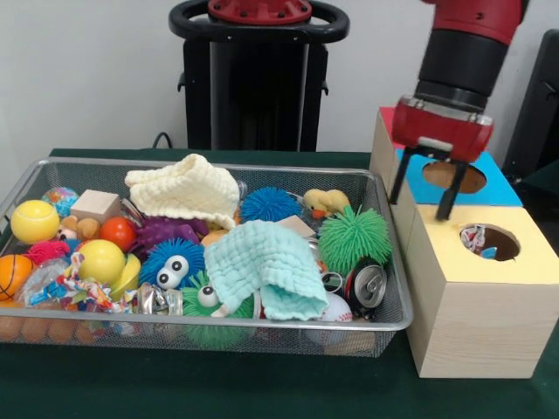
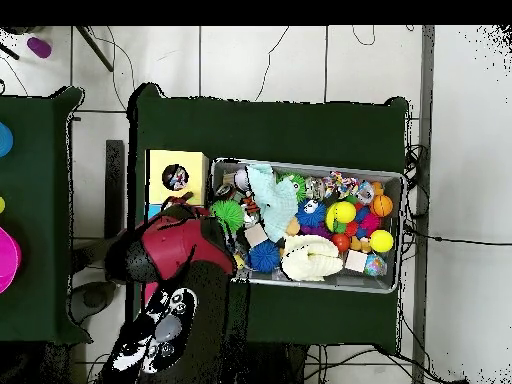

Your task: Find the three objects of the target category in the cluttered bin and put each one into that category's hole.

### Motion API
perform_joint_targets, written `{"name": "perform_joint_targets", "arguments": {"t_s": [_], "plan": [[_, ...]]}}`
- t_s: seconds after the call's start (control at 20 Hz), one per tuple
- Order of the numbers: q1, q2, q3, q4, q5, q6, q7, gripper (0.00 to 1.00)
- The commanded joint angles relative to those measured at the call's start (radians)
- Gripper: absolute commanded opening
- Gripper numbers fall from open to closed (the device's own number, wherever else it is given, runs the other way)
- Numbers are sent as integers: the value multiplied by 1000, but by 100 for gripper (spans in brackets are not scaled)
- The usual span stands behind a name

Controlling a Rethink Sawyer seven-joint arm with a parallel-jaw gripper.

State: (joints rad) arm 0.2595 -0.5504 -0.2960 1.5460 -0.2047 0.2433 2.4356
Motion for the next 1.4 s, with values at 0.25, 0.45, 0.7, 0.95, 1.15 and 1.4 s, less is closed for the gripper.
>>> {"name": "perform_joint_targets", "arguments": {"t_s": [0.25, 0.45, 0.7, 0.95, 1.15, 1.4], "plan": [[-349, 55, 271, 107, -207, -109, -153, 100], [-411, 71, 302, 91, -300, -118, -180, 100], [-438, 89, 311, 62, -402, -135, -175, 100], [-466, 116, 324, 44, -442, -139, -107, 100], [-502, 118, 353, 50, -464, -119, -105, 100], [-502, 95, 362, 32, -519, -106, -140, 100]]}}
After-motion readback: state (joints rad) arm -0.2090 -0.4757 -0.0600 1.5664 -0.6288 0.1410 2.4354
